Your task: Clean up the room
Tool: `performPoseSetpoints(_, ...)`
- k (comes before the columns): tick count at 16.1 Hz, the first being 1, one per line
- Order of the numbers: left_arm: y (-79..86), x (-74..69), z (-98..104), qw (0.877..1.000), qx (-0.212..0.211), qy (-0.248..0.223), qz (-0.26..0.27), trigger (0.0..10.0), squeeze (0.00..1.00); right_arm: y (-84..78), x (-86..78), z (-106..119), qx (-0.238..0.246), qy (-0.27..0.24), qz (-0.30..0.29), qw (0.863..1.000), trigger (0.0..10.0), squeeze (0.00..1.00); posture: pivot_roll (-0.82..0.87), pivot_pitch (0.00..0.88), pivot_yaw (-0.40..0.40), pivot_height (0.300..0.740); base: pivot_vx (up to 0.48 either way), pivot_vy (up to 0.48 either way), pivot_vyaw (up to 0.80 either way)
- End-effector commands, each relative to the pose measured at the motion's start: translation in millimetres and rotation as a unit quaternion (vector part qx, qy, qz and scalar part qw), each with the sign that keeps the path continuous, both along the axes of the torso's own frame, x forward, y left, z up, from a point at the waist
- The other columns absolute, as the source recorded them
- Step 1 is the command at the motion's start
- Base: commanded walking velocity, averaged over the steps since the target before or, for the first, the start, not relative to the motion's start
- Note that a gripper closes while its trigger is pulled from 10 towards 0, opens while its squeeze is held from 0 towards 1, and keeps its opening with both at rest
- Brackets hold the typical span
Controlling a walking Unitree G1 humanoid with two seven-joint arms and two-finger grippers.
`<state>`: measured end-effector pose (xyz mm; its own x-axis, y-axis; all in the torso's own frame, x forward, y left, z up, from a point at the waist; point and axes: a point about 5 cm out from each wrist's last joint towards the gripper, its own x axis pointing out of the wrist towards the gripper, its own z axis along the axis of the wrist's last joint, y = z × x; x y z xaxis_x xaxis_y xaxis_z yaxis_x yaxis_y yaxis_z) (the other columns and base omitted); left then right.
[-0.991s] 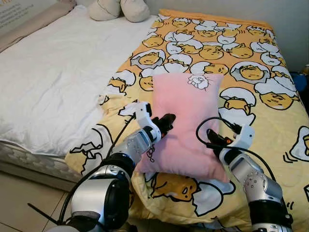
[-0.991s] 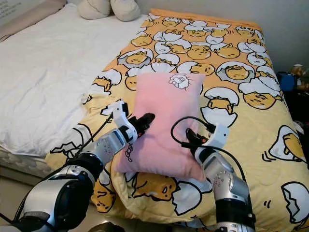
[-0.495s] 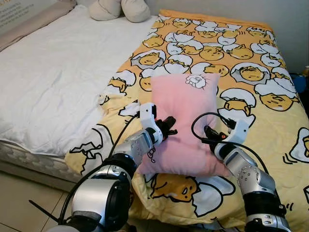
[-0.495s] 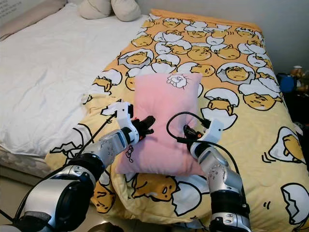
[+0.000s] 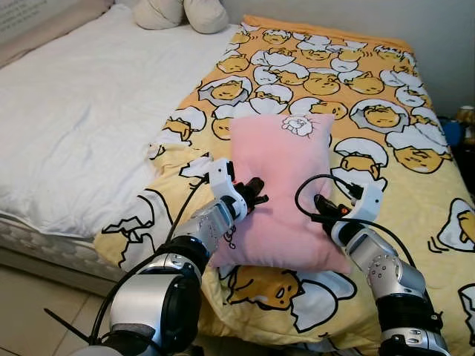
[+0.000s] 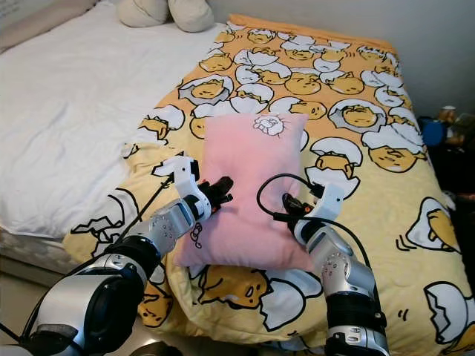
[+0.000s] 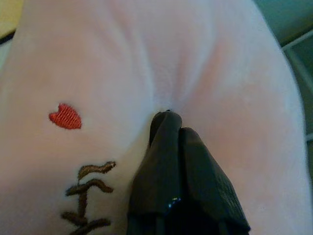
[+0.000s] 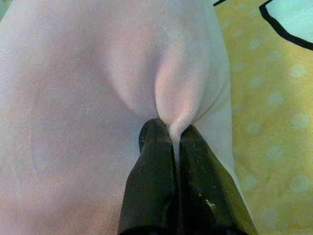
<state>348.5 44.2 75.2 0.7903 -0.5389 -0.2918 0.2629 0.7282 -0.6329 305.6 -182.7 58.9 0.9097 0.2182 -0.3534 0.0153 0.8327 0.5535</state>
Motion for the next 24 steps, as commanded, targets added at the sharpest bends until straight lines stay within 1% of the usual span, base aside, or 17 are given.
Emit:
performPoseSetpoints(1,-35.2,-10.9,-1,0.999,0.022,0.009,-0.048,0.0,0.00,-0.7,0.7,0,-0.008,0.002,0.009,1.000,0.0,0.09,-0.12,0.000,-0.051,0.731,0.000,0.000,0.00)
performPoseSetpoints(2,-36.6,-11.6,-1,0.998,0.031,0.006,-0.053,0.0,0.00,-0.9,1.1,1,-0.008,0.002,0.009,1.000,0.0,0.09,-0.12,0.000,-0.052,0.731,0.000,0.000,0.00)
performPoseSetpoints(5,-34.5,-9.6,0,0.999,0.025,0.011,-0.039,0.0,0.00,-1.5,2.4,3,-0.007,-0.004,0.004,1.000,0.0,0.09,-0.13,0.000,-0.036,0.731,0.000,0.000,0.00)
performPoseSetpoints(7,-33.7,-6.7,4,0.999,0.023,-0.004,-0.043,0.0,0.00,-1.5,3.3,5,-0.005,-0.011,-0.001,1.000,0.0,0.09,-0.13,0.000,-0.024,0.731,0.000,0.000,0.00)
performPoseSetpoints(9,-31.0,-8.0,1,0.999,0.008,0.015,-0.036,0.0,0.00,-1.0,1.9,0,-0.004,-0.005,-0.006,1.000,0.0,0.09,-0.13,0.000,-0.011,0.731,0.000,0.000,0.00)
performPoseSetpoints(11,-32.0,-7.4,3,0.999,-0.003,0.007,-0.041,0.0,0.00,-0.9,2.0,1,-0.011,-0.018,-0.016,1.000,0.0,0.09,-0.13,0.000,0.005,0.731,0.000,0.000,0.00)
performPoseSetpoints(12,-31.1,-1.9,13,0.998,0.006,-0.027,-0.048,0.0,0.00,-0.5,7.7,17,-0.028,-0.063,-0.027,0.997,0.0,0.09,-0.13,0.000,0.024,0.731,0.000,0.000,0.00)
performPoseSetpoints(13,-29.6,2.2,20,0.997,0.012,-0.049,-0.051,0.0,0.00,0.0,10.8,27,-0.041,-0.087,-0.033,0.995,0.0,0.09,-0.13,0.000,0.038,0.731,0.000,0.000,0.00)
performPoseSetpoints(15,-19.5,19.6,54,0.990,0.009,-0.131,-0.049,0.0,0.00,0.4,17.7,61,-0.081,-0.165,-0.058,0.981,0.0,0.09,-0.13,0.000,0.074,0.731,0.000,0.000,0.00)
performPoseSetpoints(16,-14.8,24.7,66,0.987,0.003,-0.154,-0.047,0.0,0.00,0.0,18.1,72,-0.086,-0.192,-0.071,0.975,0.0,0.09,-0.13,0.000,0.084,0.731,0.000,0.000,0.00)
performPoseSetpoints(17,-11.5,27.5,74,0.985,0.001,-0.170,-0.045,0.0,0.00,-0.7,18.1,77,-0.088,-0.203,-0.078,0.972,0.0,0.09,-0.13,0.000,0.099,0.731,0.000,0.000,0.00)
performPoseSetpoints(18,-5.7,32.1,89,0.980,-0.001,-0.197,-0.041,0.0,0.00,-2.8,18.1,86,-0.089,-0.221,-0.094,0.967,0.0,0.09,-0.13,0.000,0.113,0.731,0.000,0.000,0.00)
performPoseSetpoints(19,-0.7,36.3,111,0.971,-0.007,-0.236,-0.040,0.0,0.00,-7.6,17.0,99,-0.096,-0.249,-0.115,0.957,0.0,0.09,-0.13,0.000,0.127,0.731,0.000,0.000,0.00)
performPoseSetpoints(21,2.0,38.5,130,0.962,-0.003,-0.271,-0.043,0.0,0.00,-9.0,16.0,111,-0.103,-0.276,-0.127,0.947,0.0,0.09,-0.12,0.000,0.127,0.731,0.000,0.000,0.00)
performPoseSetpoints(22,5.5,40.2,139,0.957,-0.002,-0.288,-0.040,0.0,0.00,-9.1,16.2,113,-0.099,-0.279,-0.136,0.945,0.0,0.09,-0.12,0.000,0.128,0.731,0.000,0.000,0.00)
performPoseSetpoints(23,7.0,41.2,143,0.956,0.001,-0.292,-0.036,0.0,0.00,-8.7,16.6,113,-0.099,-0.278,-0.139,0.945,0.0,0.09,-0.12,0.000,0.128,0.731,0.000,0.000,0.00)
performPoseSetpoints(24,8.3,41.6,142,0.958,0.008,-0.286,-0.034,0.0,0.00,-7.2,16.3,110,-0.103,-0.275,-0.137,0.946,0.0,0.09,-0.12,0.000,0.124,0.731,0.000,0.000,0.00)
